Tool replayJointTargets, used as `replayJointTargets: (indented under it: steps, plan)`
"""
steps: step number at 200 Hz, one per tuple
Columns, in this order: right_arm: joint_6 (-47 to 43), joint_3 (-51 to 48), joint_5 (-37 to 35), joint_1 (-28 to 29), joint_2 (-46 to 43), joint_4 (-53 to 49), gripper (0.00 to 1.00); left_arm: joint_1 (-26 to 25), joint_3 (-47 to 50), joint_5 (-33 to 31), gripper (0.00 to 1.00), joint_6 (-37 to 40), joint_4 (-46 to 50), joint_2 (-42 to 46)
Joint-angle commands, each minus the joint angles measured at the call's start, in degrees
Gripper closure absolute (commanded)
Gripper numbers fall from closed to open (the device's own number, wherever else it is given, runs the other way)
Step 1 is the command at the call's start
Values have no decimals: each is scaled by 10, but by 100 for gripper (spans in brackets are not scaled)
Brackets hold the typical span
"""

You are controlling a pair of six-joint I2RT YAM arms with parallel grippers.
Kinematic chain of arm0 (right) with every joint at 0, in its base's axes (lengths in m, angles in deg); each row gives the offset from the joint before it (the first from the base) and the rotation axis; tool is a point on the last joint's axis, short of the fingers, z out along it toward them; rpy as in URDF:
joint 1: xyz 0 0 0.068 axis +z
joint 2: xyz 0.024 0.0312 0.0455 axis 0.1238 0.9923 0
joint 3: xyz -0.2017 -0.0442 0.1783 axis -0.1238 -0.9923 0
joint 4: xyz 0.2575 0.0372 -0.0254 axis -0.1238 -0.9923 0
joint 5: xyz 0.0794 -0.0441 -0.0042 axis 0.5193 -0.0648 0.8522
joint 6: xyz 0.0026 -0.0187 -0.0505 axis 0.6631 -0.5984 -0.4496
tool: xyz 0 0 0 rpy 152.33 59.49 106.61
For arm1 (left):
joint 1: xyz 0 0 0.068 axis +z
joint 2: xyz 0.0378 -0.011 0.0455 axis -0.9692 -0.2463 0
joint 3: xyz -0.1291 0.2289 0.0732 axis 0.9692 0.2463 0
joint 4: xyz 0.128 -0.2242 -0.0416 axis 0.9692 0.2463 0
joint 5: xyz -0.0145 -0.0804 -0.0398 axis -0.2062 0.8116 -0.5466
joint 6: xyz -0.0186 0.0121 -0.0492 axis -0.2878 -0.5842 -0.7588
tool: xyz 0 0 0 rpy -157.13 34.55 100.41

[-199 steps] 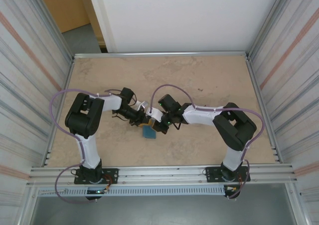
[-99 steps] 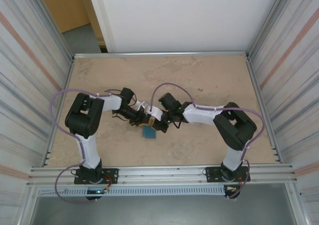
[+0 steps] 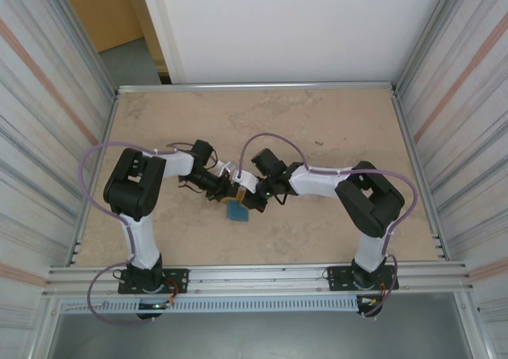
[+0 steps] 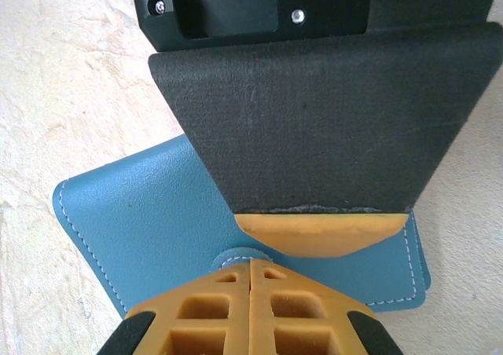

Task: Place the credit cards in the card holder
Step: Close the button on the card holder.

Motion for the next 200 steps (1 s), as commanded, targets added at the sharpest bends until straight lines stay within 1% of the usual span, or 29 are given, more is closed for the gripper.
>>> replayJointTargets:
  steps: [1, 40, 72, 99, 138, 157, 200]
  plan:
    - [15, 9, 15, 1, 14, 4, 100, -5, 13, -39, 100, 10, -6, 1]
    - [30, -3, 7, 2, 18, 32, 100, -5, 17, -35, 100, 6, -8, 2]
    - [52, -21, -2, 10, 19, 74, 100, -5, 24, -9, 100, -8, -24, 1]
    - [59, -28, -6, 18, 29, 86, 100, -5, 27, 3, 100, -6, -30, -1]
    - [81, -54, -18, 26, 20, 110, 100, 8, 33, 9, 100, -16, -42, -7]
    - [99, -75, -48, 43, 15, 135, 100, 15, 36, 13, 100, -27, -49, -9]
    - [143, -118, -138, 91, 27, 233, 100, 13, 40, 24, 100, -41, -63, -11]
